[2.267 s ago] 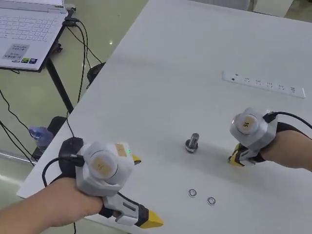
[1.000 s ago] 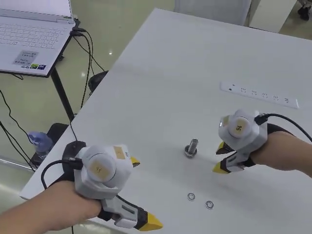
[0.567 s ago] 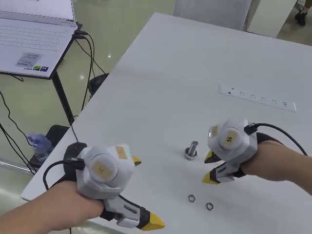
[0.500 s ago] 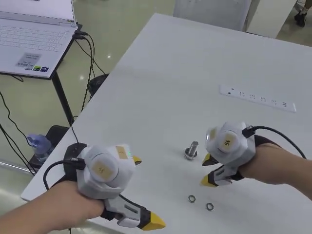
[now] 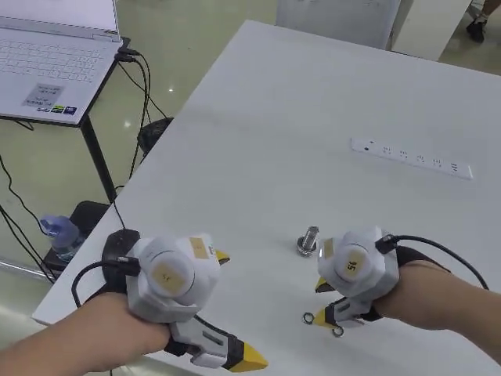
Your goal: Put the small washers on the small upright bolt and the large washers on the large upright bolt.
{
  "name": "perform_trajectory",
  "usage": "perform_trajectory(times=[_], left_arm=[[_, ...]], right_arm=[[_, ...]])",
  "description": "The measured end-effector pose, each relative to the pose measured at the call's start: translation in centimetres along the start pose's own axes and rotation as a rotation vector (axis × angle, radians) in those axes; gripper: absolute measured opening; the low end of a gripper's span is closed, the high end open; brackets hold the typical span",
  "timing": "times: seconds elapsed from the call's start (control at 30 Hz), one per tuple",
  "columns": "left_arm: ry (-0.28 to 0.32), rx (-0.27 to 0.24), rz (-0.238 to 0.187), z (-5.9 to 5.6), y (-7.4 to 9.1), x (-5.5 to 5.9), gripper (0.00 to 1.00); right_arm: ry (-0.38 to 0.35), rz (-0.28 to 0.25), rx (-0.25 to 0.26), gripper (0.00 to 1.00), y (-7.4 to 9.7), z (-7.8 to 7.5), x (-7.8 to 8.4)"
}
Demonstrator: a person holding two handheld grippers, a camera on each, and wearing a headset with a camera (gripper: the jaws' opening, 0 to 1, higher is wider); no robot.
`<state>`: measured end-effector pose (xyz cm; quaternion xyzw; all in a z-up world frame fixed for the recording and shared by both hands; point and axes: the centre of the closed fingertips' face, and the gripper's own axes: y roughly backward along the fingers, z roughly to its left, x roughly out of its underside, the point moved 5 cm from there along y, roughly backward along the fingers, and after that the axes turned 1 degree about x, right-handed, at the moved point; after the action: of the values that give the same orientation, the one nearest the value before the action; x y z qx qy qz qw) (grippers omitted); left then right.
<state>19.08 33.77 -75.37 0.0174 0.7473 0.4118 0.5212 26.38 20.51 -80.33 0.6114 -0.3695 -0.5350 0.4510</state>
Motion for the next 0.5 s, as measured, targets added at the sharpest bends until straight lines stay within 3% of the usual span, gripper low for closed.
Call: perform_trajectory(times=[0.5], left_arm=[[0.008, 0.018, 0.013, -0.4, 0.2, 0.4, 0.9]], right_arm=[[-0.007, 0.016, 0.015, 0.29, -2.7, 0.9, 0.7]])
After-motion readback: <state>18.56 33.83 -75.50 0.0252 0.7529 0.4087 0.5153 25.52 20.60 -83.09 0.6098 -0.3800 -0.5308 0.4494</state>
